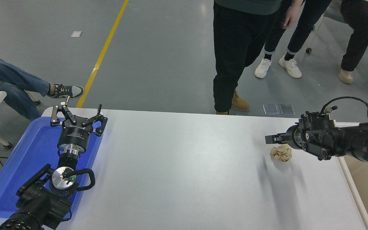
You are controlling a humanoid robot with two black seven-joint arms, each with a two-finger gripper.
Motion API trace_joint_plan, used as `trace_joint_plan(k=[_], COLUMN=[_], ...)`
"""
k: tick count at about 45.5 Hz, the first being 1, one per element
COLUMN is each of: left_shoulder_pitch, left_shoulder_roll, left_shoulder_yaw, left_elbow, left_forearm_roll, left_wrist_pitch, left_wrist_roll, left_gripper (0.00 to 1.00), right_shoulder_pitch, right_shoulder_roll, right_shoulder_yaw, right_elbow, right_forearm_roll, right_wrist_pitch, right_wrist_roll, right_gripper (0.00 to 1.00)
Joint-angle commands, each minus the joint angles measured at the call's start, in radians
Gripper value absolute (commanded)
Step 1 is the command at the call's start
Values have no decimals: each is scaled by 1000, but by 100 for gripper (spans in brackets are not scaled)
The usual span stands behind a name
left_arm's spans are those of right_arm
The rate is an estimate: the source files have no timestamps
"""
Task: Pick up paper ball place in dustbin
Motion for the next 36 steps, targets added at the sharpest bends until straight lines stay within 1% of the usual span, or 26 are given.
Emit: trace_joint_plan(k=[1, 14, 24, 27, 31, 36], left_shoulder_pitch=[0, 0, 0, 0, 0, 0], left_shoulder_roll=[0, 0, 0, 0, 0, 0], left_shoulder_yaw=[0, 0, 0, 0, 0, 0], left_elbow=[0, 0, 0, 0, 0, 0], left_forearm_roll=[1, -1, -1, 1, 1, -1], left_wrist_pitch=[0, 0, 0, 0, 0, 0], left_wrist_roll=[-1, -1, -1, -1, -1, -1], left_gripper=[100, 100, 100, 100, 100, 100], right_shoulder_pitch=[-59, -114, -139, -144, -147, -148], right_shoulder_roll=[19, 25, 25, 25, 25, 25], right_shoulder_yaw=[15, 40, 63, 66, 67, 70], right_elbow=[-61, -96, -107, -107, -104, -98], right_forearm_roll=[-12, -24, -50, -50, -50, -50], right_wrist_pitch=[-34, -61, -64, -63, -63, -60], right_wrist_roll=[0, -2, -3, -5, -17, -20], right_gripper=[100, 100, 97, 91, 80, 69])
